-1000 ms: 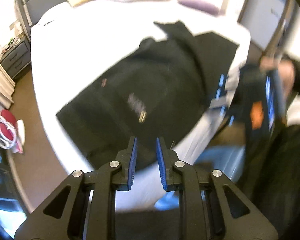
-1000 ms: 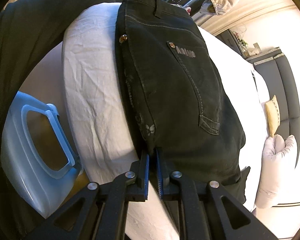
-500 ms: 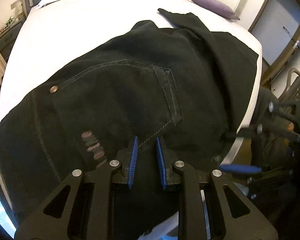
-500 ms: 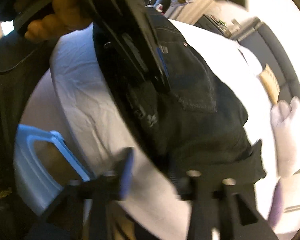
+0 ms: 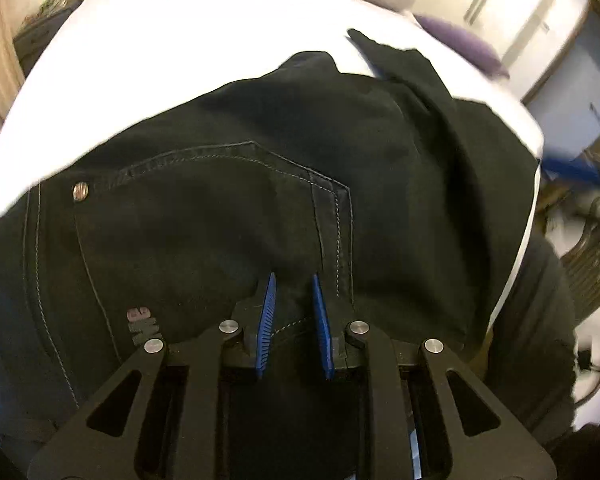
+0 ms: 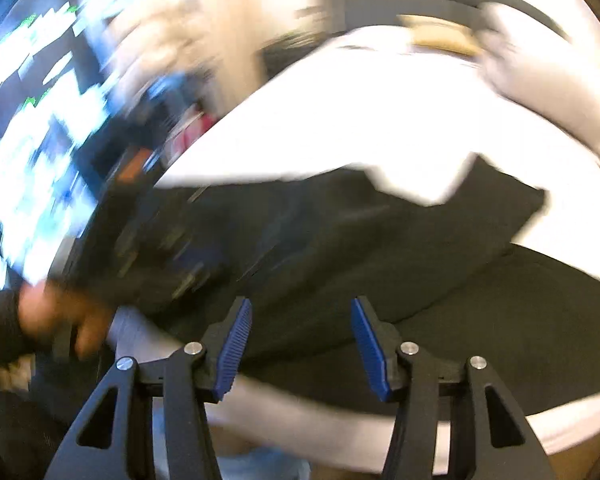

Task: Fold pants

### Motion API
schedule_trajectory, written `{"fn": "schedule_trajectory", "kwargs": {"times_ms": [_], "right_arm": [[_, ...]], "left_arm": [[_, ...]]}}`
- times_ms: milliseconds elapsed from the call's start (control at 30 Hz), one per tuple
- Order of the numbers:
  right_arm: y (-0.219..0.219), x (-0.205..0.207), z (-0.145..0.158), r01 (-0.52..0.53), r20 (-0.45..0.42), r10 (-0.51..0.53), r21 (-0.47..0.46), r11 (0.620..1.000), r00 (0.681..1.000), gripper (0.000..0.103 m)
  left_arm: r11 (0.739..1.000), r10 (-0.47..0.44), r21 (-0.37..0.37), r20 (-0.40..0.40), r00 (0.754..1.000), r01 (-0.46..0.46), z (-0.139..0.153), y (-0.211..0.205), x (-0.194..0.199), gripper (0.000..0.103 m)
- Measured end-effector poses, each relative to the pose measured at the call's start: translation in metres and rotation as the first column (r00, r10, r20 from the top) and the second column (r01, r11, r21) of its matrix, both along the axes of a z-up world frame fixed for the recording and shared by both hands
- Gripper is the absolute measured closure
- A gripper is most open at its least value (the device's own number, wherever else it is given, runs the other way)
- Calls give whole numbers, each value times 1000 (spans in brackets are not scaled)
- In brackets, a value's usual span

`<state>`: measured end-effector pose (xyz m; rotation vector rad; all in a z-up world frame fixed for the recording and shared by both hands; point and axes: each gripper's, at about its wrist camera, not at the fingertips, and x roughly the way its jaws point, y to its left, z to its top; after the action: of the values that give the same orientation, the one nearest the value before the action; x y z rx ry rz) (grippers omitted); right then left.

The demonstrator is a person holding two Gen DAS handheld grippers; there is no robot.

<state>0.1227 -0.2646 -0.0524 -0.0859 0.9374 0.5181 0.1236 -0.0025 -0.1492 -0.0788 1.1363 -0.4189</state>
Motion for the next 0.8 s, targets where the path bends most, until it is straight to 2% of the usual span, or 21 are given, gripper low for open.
{"fn": "schedule_trajectory", "kwargs": {"times_ms": [67, 133, 200, 267, 300, 500, 567, 667, 733, 800], "right_arm": [[-30, 36, 8, 124, -15, -123, 67, 990, 992, 47], [-56, 76, 13, 254, -32, -252, 131, 958, 967, 47], [-75, 122, 11, 386, -65, -381, 107, 916, 922, 47], [-88, 160, 6, 465, -110, -454, 108, 879, 884, 47], [-87, 181, 1, 490, -131, -479, 72, 869, 868, 47], [-45, 265, -34, 488, -102, -501, -124, 864, 860, 46], [-32, 290, -54, 501, -105, -530, -217, 838, 841, 46], [-27, 313, -78, 528, -100, -579, -307, 792, 809, 46], [-29, 326, -93, 542, -111, -609, -351, 763, 785, 43], [-32, 334, -105, 552, -127, -626, -362, 751, 770, 38]], "left_arm": [[999, 8, -31, -22, 1000, -9, 0, 5, 3, 85], [999, 8, -50, -38, 999, -9, 0, 7, 7, 85], [998, 10, -57, -46, 999, -13, 2, 8, 9, 85], [998, 16, -57, -48, 999, -18, 3, 8, 11, 85], [998, 20, -57, -47, 999, -23, 0, 9, 10, 85], [999, 12, -42, -41, 999, -14, -9, 16, -3, 85], [999, 9, -45, -44, 999, -11, -10, 16, -4, 85], [998, 7, -54, -44, 999, -10, -12, 17, -3, 85], [998, 4, -56, -44, 999, -7, -12, 19, -3, 85], [998, 2, -56, -42, 999, -4, -12, 20, -3, 85]]}}
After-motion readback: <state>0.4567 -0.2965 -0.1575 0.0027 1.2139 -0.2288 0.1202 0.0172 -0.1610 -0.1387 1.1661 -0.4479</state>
